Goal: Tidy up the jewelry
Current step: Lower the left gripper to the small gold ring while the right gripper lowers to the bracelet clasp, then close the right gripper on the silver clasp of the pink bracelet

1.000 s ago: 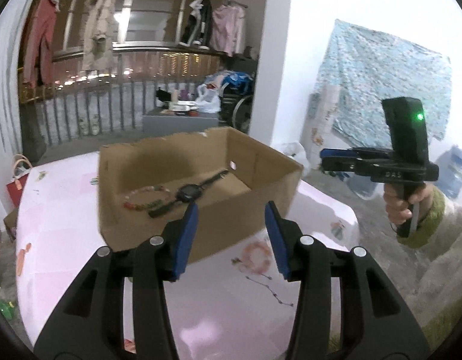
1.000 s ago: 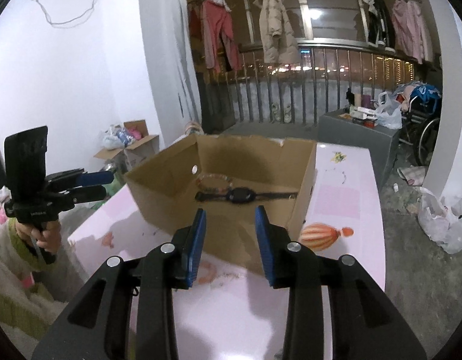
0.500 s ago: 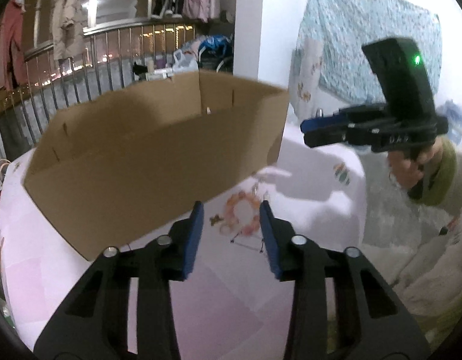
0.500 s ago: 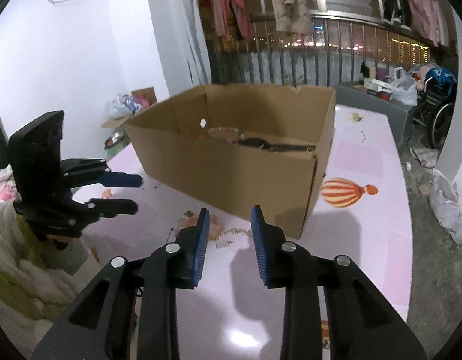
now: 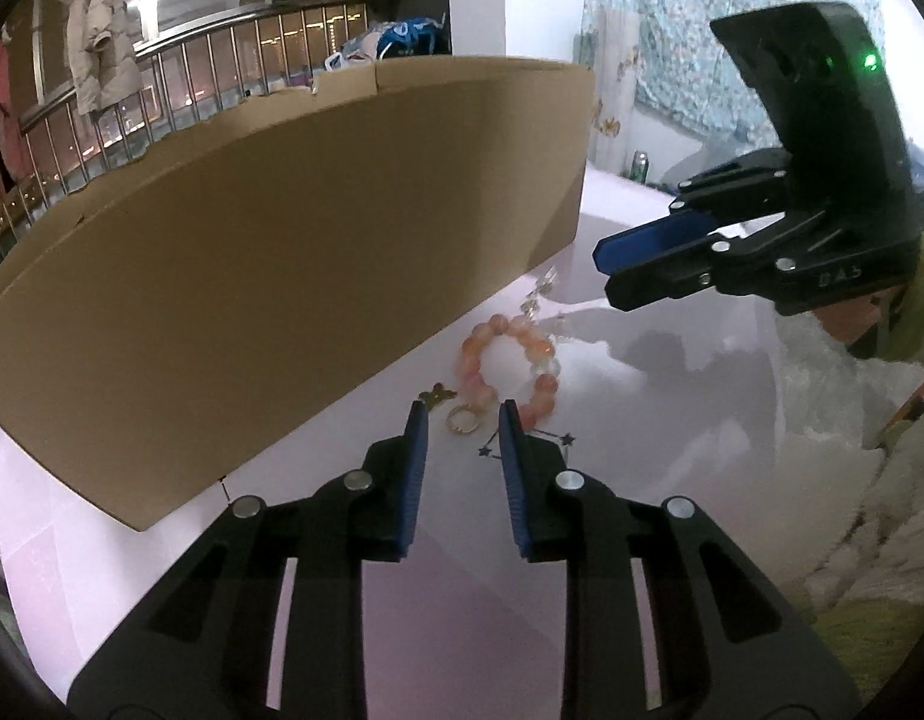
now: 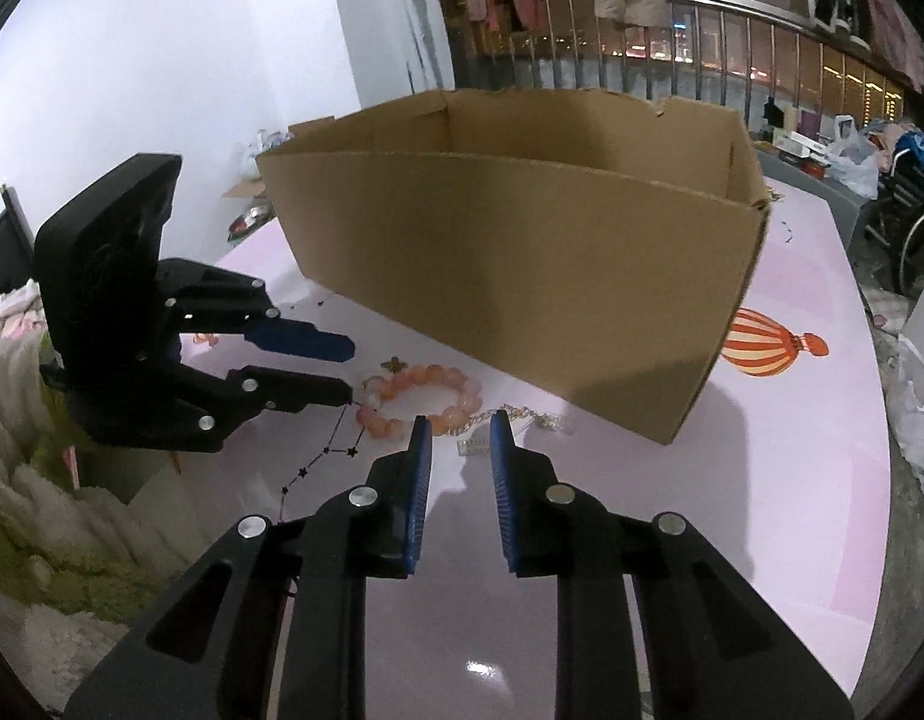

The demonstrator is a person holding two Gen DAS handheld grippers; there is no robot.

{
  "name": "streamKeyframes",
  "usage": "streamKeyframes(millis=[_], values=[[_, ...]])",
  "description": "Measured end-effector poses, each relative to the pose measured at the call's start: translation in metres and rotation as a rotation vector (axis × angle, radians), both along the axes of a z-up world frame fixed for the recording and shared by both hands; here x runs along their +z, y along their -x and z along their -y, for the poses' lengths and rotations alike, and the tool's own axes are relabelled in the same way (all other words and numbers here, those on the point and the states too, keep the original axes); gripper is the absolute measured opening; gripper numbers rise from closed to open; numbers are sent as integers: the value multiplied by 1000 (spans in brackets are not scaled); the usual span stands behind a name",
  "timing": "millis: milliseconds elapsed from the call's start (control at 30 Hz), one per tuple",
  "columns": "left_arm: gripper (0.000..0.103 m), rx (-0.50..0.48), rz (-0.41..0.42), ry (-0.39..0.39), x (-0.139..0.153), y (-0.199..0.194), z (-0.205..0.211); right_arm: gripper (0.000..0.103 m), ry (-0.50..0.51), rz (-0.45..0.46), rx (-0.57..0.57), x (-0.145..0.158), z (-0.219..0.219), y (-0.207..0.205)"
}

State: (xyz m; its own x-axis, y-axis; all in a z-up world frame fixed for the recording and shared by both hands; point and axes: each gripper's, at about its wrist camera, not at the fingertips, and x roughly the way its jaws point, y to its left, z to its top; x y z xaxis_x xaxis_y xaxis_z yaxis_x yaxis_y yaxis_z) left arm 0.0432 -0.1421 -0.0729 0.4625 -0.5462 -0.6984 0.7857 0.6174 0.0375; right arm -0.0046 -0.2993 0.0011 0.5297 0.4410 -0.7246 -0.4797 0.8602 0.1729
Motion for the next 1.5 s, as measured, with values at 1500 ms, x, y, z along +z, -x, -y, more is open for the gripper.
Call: streamKeyframes(millis=[1500], values=[[10, 47, -22, -4, -6, -2, -14, 20, 96, -30, 63, -14, -18, -18]])
